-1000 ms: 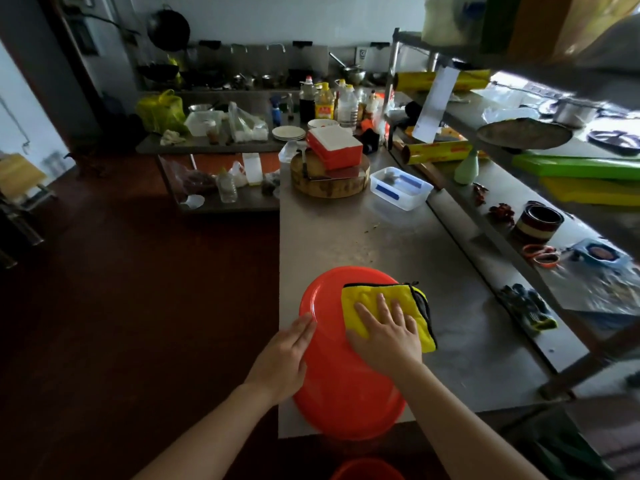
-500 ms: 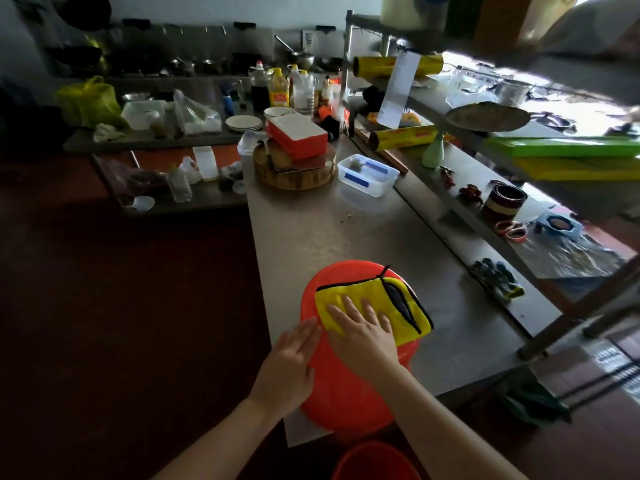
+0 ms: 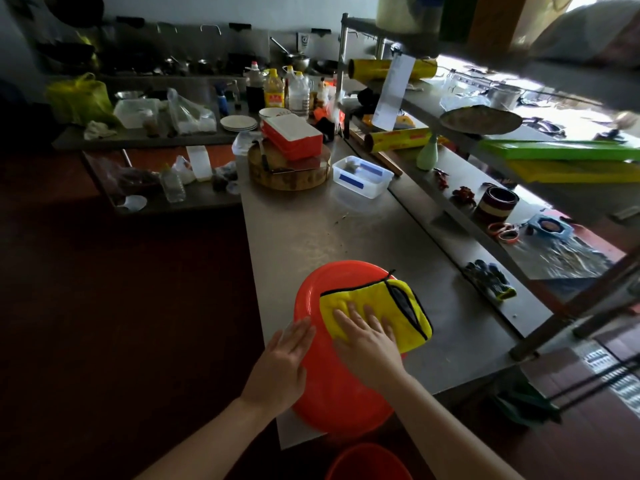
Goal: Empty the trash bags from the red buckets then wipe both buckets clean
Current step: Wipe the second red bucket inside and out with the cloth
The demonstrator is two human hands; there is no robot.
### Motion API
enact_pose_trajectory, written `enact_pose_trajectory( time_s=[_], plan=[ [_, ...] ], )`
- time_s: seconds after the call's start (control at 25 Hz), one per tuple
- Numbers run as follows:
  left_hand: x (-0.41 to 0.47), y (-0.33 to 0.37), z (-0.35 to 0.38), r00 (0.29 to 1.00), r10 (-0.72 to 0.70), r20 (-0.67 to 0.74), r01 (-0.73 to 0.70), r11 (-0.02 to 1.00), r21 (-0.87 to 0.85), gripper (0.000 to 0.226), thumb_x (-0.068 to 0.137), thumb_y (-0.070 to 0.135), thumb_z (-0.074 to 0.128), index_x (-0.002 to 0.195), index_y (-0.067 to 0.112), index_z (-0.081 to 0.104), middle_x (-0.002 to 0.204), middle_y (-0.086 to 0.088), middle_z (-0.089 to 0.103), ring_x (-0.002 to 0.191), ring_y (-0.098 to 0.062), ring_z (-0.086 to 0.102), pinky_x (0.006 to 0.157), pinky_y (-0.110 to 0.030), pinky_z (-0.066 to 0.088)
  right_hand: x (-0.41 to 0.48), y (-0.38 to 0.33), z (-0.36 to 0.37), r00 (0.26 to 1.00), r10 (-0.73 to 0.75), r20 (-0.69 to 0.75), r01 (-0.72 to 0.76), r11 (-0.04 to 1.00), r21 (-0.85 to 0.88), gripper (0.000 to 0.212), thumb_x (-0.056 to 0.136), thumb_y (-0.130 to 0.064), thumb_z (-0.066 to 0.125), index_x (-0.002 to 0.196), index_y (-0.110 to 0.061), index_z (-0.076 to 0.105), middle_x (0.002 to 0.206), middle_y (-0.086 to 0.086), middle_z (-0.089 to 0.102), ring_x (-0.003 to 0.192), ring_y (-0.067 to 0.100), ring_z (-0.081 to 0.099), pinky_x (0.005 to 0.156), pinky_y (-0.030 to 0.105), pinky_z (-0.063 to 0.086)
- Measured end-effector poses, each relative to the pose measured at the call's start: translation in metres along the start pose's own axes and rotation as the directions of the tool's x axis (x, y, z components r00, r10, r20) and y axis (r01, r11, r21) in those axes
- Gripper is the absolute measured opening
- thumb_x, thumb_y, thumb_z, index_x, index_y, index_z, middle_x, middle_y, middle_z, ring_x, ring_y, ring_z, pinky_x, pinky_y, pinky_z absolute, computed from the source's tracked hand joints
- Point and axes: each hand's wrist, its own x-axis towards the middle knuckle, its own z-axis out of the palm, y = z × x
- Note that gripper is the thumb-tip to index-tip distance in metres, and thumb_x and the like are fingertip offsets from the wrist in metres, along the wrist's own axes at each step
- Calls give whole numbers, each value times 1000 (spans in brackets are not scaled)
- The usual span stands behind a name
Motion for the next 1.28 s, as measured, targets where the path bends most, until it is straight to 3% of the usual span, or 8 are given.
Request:
enact_pose_trajectory(
  time_s=[0.2,0.44,0.64,0.8,1.08,1.2,1.28],
  plan=[
    [1,3,-2,1000,-7,-17,7,1000,23,73,91,15,49,158,22,23,164,7,13,152,-10,14,124,-40,14,-7,2,1,997,-73,-32,74,997,19,66,96,-55,39,156,-50,12,165,-24,8,155,11,2,124,43,4],
    [2,3,-5,1000,0,-13,0,1000,31,71,93,13,52,158,22,23,164,7,14,152,-8,12,124,-39,16,4,50,-23,989,120,-83,-125,991,-53,67,96,-62,41,157,-38,28,167,-12,18,154,13,13,126,44,1],
    [-1,4,-1,1000,-19,-11,20,1000,22,73,94,15,48,158,23,15,165,9,7,152,-7,6,125,-37,11,-7,18,-13,992,14,-129,-21,998,-52,52,103,-52,35,147,-27,46,161,-4,36,153,17,22,124,42,10],
    [-1,4,1,1000,-9,0,9,999,40,74,91,17,46,159,22,17,166,7,7,153,-9,9,125,-36,13,-31,-11,7,986,-91,-142,91,996,-10,53,105,-53,28,149,-28,44,161,-8,36,154,15,19,125,40,9],
    [2,5,-3,999,-9,-35,9,1000,2,73,91,11,52,157,20,25,162,8,14,151,-6,13,124,-38,14,-33,37,-10,981,8,-195,-32,993,-116,51,105,-54,27,145,-32,48,157,-14,40,152,10,22,126,45,7],
    [-1,4,1,999,-22,-48,21,999,-34,73,89,11,51,157,20,26,163,8,15,152,-7,12,124,-35,13,-38,40,-5,980,-98,-175,86,993,-75,48,104,-54,35,144,-34,52,159,-17,35,154,15,18,126,49,1],
    [-2,2,2,999,-18,-48,16,999,-45,74,89,14,48,158,22,24,164,9,14,152,-7,11,125,-32,9,-39,34,0,963,-224,-152,210,972,-101,50,103,-55,36,149,-38,46,160,-20,28,154,18,15,125,49,5]
  ],
)
